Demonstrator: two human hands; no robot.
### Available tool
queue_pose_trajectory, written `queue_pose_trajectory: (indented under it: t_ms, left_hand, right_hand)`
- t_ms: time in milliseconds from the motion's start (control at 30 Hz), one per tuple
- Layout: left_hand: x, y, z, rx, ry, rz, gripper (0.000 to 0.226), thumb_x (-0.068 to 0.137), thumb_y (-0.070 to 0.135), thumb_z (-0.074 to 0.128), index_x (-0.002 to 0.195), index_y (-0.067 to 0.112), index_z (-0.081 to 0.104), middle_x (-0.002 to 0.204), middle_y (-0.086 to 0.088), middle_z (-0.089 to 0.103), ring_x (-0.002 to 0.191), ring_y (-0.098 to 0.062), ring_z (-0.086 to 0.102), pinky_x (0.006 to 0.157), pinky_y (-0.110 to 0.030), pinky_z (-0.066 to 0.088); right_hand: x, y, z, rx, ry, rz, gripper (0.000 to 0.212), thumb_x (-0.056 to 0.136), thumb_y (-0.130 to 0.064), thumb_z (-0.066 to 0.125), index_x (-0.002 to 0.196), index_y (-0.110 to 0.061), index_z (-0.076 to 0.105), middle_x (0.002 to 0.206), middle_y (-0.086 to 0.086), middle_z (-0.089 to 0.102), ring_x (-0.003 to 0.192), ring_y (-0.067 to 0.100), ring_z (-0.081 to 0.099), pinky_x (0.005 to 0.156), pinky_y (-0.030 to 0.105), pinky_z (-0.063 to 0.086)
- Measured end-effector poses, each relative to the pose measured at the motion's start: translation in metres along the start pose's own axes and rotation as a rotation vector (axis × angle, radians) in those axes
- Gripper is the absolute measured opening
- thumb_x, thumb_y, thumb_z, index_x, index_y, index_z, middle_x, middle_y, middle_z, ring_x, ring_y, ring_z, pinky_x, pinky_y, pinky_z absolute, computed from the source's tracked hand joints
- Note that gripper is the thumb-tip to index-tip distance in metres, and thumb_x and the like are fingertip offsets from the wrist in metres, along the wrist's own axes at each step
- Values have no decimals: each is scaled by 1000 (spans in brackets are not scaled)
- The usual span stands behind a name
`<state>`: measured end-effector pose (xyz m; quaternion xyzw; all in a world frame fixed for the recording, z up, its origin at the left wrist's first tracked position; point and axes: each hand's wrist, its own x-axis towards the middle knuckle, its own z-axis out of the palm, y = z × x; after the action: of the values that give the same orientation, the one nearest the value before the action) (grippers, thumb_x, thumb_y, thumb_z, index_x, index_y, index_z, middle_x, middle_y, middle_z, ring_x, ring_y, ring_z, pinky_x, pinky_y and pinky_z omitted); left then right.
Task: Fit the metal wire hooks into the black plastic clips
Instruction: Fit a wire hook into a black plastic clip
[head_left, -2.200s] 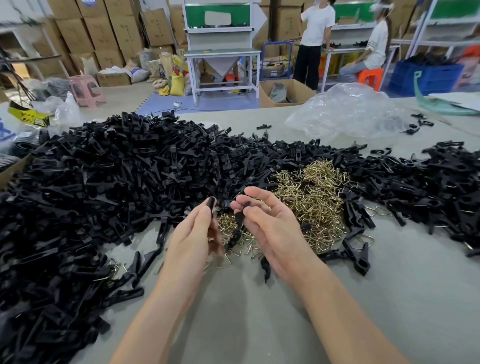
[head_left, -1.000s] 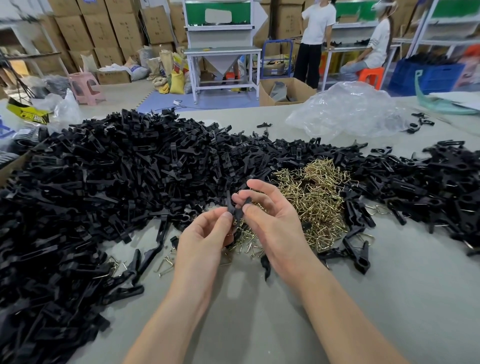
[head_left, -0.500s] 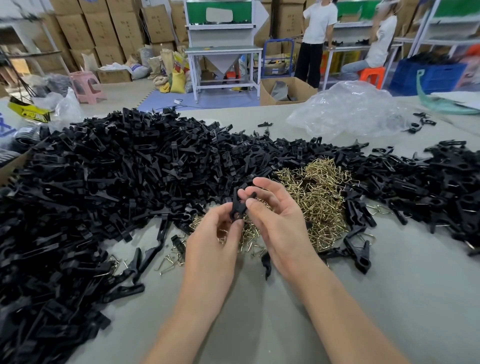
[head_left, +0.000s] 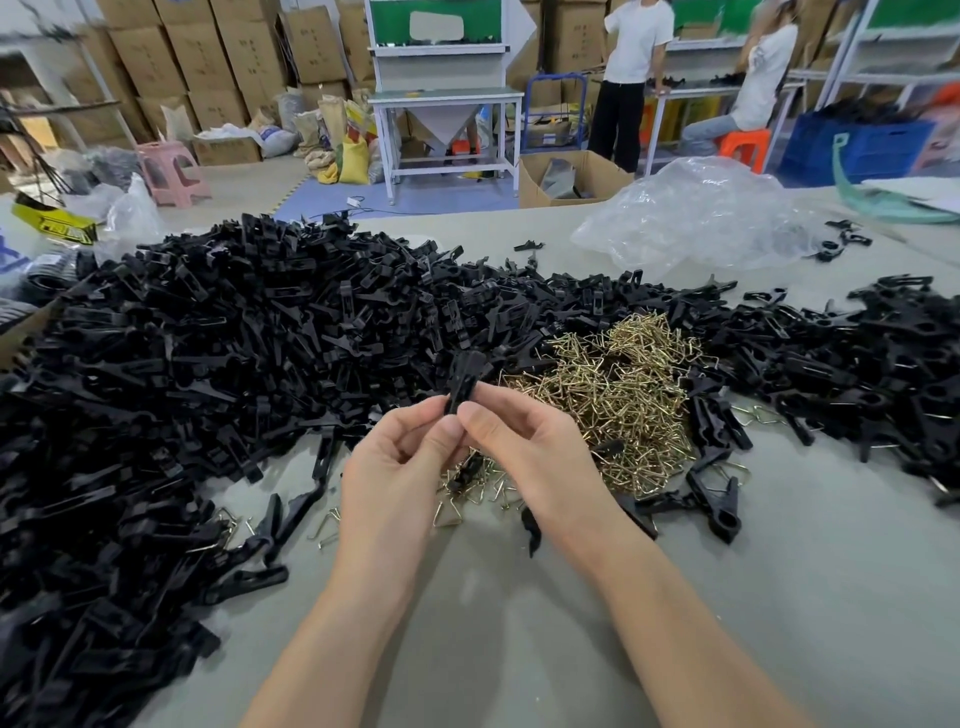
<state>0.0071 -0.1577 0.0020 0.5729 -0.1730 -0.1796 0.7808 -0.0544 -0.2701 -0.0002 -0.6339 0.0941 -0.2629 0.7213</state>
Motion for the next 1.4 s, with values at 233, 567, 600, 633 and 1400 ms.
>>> queue_pose_trajectory:
  t_ms: [233, 567, 600, 633, 1400]
  left_hand:
    - [-1, -5, -4, 466, -45, 217, 15, 97, 24, 65, 103, 35, 73, 87, 9, 75, 80, -7, 70, 71, -20, 54]
    - [-2, -15, -9, 1305, -100, 425, 18, 97, 29, 60, 111, 24, 69, 103, 12, 64, 102, -14, 57, 93, -33, 44]
    - [-2, -15, -9, 1293, -95, 416, 16, 97, 27, 59, 110, 24, 69, 103, 12, 64, 101, -14, 57, 93, -33, 44]
    - [-1, -15, -10, 1268, -87, 406, 14, 97, 25, 60, 109, 24, 68, 103, 12, 65, 101, -14, 57, 93, -34, 44]
    - [2, -3, -4, 424, 69, 141, 26, 101, 15, 57, 114, 37, 62, 93, 9, 71, 79, -5, 73, 69, -18, 55]
  right_hand:
    - [3, 2, -2, 12, 145, -24, 16, 95, -3, 65, 106, -12, 71, 90, -3, 76, 84, 7, 70, 79, 22, 57]
    - [8, -2, -16, 123, 353, -1, 14, 96, -6, 64, 106, -12, 71, 90, -1, 72, 83, 10, 68, 89, 32, 60]
    - [8, -2, -16, 113, 356, 3, 14, 96, -5, 64, 107, -12, 71, 89, -3, 73, 83, 10, 68, 89, 32, 60]
    - [8, -2, -15, 104, 355, 4, 15, 96, -5, 64, 106, -13, 71, 88, -4, 73, 83, 10, 68, 88, 31, 60]
    - [6, 0, -5, 277, 87, 231, 16, 97, -5, 61, 110, -8, 70, 102, 7, 75, 101, 25, 74, 86, 31, 60]
